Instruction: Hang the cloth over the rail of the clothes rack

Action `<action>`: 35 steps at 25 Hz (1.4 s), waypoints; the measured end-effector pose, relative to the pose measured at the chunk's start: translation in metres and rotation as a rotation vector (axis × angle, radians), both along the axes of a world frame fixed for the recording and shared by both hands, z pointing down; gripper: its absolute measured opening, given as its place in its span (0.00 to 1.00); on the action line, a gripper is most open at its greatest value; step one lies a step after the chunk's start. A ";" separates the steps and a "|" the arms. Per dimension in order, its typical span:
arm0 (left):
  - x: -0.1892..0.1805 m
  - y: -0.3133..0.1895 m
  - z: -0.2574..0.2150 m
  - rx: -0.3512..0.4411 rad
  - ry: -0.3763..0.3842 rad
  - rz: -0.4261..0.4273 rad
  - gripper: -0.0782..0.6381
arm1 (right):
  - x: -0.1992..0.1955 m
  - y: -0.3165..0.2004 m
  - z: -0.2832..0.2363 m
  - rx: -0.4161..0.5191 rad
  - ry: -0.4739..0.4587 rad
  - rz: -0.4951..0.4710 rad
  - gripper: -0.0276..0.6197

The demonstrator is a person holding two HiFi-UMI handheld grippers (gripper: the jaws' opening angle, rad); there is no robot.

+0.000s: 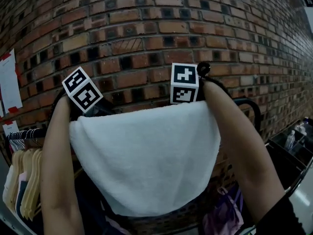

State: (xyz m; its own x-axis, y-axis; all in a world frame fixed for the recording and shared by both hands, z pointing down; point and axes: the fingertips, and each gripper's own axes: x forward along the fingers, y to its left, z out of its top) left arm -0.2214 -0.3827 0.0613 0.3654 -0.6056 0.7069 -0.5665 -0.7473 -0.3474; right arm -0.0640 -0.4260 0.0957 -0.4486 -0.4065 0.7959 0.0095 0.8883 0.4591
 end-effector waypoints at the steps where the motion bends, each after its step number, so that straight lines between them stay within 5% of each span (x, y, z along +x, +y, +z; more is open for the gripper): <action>1: -0.009 0.000 -0.004 0.012 -0.027 -0.018 0.55 | 0.004 -0.005 0.004 0.014 0.033 0.015 0.46; 6: -0.022 0.004 -0.019 0.092 -0.038 -0.014 0.55 | 0.006 -0.012 0.001 0.046 0.026 0.016 0.46; 10: -0.017 -0.004 -0.056 0.379 -0.146 0.032 0.55 | -0.008 -0.003 -0.015 0.091 -0.077 -0.039 0.46; 14: -0.002 0.014 -0.114 0.702 -0.103 0.082 0.55 | -0.032 0.003 -0.074 0.306 -0.281 -0.103 0.46; 20: 0.032 0.051 -0.168 0.928 -0.092 0.144 0.55 | -0.028 0.009 -0.146 0.631 -0.446 -0.044 0.46; 22: 0.050 0.068 -0.188 1.035 -0.047 0.170 0.46 | -0.027 0.025 -0.175 0.699 -0.572 -0.043 0.42; 26: 0.086 0.101 -0.222 1.198 0.113 0.154 0.12 | -0.014 0.067 -0.232 0.741 -0.909 0.022 0.08; 30: 0.132 0.140 -0.224 1.267 0.246 0.211 0.12 | -0.006 0.112 -0.250 0.713 -1.108 0.005 0.05; 35: 0.175 0.210 -0.208 1.305 0.518 0.309 0.12 | 0.007 0.189 -0.238 0.592 -1.350 -0.101 0.05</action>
